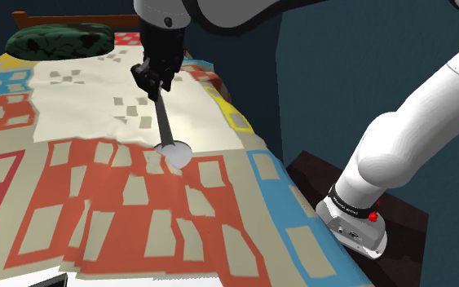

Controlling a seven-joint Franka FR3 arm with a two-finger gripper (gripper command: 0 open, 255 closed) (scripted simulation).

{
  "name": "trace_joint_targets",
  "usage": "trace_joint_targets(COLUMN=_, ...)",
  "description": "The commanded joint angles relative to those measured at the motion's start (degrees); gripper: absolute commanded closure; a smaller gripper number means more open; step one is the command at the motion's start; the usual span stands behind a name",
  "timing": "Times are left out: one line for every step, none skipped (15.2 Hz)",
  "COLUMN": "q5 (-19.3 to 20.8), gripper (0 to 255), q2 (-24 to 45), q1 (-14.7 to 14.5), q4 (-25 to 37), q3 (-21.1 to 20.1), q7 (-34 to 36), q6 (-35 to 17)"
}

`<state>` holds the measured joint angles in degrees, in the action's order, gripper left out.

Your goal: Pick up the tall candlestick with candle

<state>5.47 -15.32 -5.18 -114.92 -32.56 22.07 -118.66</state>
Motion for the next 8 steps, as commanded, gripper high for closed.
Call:
trace_joint_targets(q5=0.0, gripper=255, q2=0.1, q1=0.1, q4=1.5, q3=0.1, q7=-0.3, q6=1.4)
trace_joint_targets(q5=-0.1, gripper=255, q2=0.1, q1=0.1, q4=2.3, q3=0.1, q7=-0.4, q6=2.1)
trace_joint_targets(q5=-0.1, gripper=255, q2=0.2, q1=0.1, q4=3.1, q3=0.2, q7=-0.5, q6=2.9)
trace_joint_targets(q5=-0.1, gripper=255, q2=0.2, q1=0.1, q4=3.9, q3=0.2, q7=-0.7, q6=3.7)
trace_joint_targets(q5=-0.1, gripper=255, q2=0.3, q1=0.2, q4=4.8, q3=0.2, q7=-0.8, q6=4.4)
trace_joint_targets(q5=-0.1, gripper=255, q2=0.4, q1=0.2, q4=5.6, q3=0.2, q7=-0.9, q6=5.2)
trace_joint_targets(q5=-0.1, gripper=255, q2=0.5, q1=0.2, q4=6.5, q3=0.2, q7=-1.0, q6=5.9)
trace_joint_targets(q5=0.0, gripper=255, q2=0.6, q1=0.3, q4=7.3, q3=0.2, q7=-1.1, q6=6.7)
